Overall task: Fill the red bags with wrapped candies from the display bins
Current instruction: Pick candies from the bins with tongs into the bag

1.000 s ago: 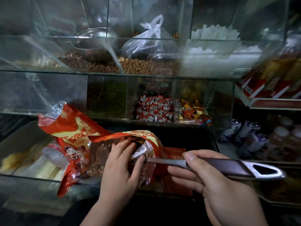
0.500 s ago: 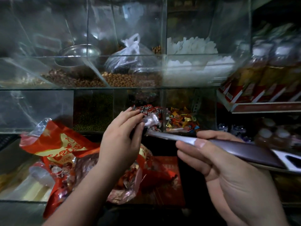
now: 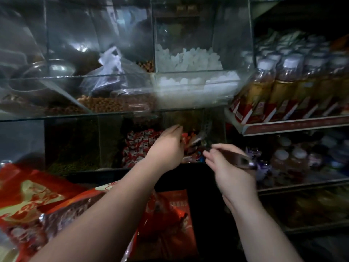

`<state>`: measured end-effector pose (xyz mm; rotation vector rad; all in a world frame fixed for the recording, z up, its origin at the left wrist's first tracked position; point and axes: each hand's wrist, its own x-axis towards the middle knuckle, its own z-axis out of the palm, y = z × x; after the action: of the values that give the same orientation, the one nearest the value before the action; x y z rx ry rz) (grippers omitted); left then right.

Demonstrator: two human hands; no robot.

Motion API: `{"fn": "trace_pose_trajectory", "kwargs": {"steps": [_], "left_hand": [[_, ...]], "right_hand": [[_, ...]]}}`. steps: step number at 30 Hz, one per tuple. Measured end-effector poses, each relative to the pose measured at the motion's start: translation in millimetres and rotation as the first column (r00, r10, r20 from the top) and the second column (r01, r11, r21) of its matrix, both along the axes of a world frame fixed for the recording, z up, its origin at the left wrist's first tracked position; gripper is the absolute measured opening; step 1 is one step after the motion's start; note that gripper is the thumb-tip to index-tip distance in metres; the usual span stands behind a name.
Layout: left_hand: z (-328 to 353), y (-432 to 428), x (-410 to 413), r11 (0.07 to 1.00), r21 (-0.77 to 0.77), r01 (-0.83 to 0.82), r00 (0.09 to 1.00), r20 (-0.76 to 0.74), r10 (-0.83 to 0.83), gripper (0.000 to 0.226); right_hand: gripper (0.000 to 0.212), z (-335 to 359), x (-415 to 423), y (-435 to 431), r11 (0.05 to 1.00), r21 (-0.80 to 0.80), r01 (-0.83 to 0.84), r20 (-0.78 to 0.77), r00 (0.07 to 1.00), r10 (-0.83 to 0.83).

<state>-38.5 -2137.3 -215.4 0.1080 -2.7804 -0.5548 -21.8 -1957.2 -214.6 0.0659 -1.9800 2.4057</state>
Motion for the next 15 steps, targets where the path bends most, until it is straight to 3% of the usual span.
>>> {"fn": "trace_pose_trajectory", "kwargs": {"steps": [3, 5, 7, 9, 15], "left_hand": [[-6, -5, 6, 1.000, 0.009, 0.003, 1.000, -0.008, -0.003, 0.059], [-7, -9, 7, 0.999, 0.052, 0.003, 1.000, 0.020, -0.004, 0.062], [-6, -11, 8, 0.996, 0.087, 0.004, 0.999, 0.033, -0.007, 0.062], [-5, -10, 9, 0.994, 0.108, 0.005, 0.999, 0.032, -0.009, 0.063], [-3, 5, 18, 0.984, 0.176, 0.032, 0.999, 0.033, -0.038, 0.061]], "right_hand": [[0.018, -9, -20, -11, 0.933, 0.359, 0.012, -0.111, 0.993, 0.030], [0.014, -7, -23, -12, 0.841, 0.541, -0.002, -0.210, 0.968, 0.138], [0.016, -4, -19, -9, 0.746, 0.664, 0.041, -0.368, 0.887, 0.279], [0.018, -2, -11, -5, 0.718, 0.685, 0.126, -0.496, 0.802, 0.333], [0.012, 9, 28, 10, 0.785, 0.584, 0.208, -0.639, 0.713, 0.287]]}}
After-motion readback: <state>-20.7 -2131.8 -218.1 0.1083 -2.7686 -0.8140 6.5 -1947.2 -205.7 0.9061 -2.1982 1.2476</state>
